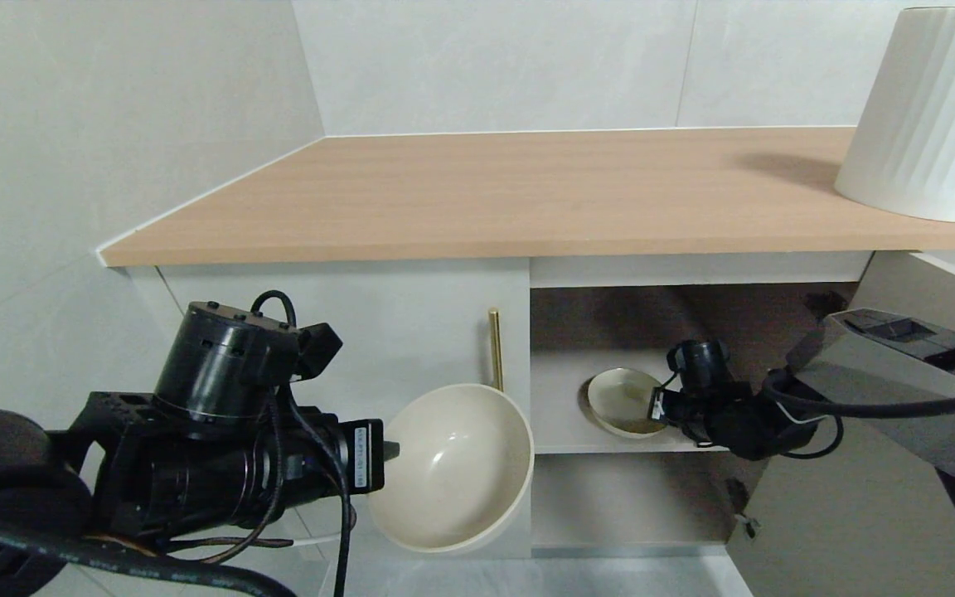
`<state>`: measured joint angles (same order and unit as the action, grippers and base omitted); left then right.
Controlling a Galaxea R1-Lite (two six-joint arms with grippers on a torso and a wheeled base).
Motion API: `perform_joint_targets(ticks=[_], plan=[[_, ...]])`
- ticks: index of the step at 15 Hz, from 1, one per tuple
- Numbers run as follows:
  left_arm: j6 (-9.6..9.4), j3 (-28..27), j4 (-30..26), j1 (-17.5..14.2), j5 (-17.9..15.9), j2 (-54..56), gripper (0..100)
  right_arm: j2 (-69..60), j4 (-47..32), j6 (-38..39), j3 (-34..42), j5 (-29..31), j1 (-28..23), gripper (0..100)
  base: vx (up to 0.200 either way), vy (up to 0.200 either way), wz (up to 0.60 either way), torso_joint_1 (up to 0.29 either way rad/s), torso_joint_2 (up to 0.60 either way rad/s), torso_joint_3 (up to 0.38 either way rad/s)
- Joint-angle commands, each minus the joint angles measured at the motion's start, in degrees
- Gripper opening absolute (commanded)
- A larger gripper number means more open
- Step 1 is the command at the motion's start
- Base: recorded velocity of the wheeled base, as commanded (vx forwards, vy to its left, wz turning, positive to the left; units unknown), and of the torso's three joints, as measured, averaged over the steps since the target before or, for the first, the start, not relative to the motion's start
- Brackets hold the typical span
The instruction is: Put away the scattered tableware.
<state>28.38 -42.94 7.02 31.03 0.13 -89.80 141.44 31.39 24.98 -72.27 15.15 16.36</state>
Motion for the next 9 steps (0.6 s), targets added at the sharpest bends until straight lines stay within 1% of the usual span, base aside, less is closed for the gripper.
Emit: perform_joint_targets(ticks=[1, 9], plan=[[0.01, -0.13, 0.01, 0.00, 0.04, -0.47, 0, 1.04, -0.01, -0.02, -1.47, 1.11, -0.54, 0, 0.000, 0.000, 0.00, 0.000, 0.00, 0.000], [0.10, 0.04, 0.01, 0.00, 0.04, -0.47, 0, 1.12, 0.25, 0.16, -2.09, 1.99, -0.80, 0, 0.000, 0.000, 0.00, 0.000, 0.00, 0.000]])
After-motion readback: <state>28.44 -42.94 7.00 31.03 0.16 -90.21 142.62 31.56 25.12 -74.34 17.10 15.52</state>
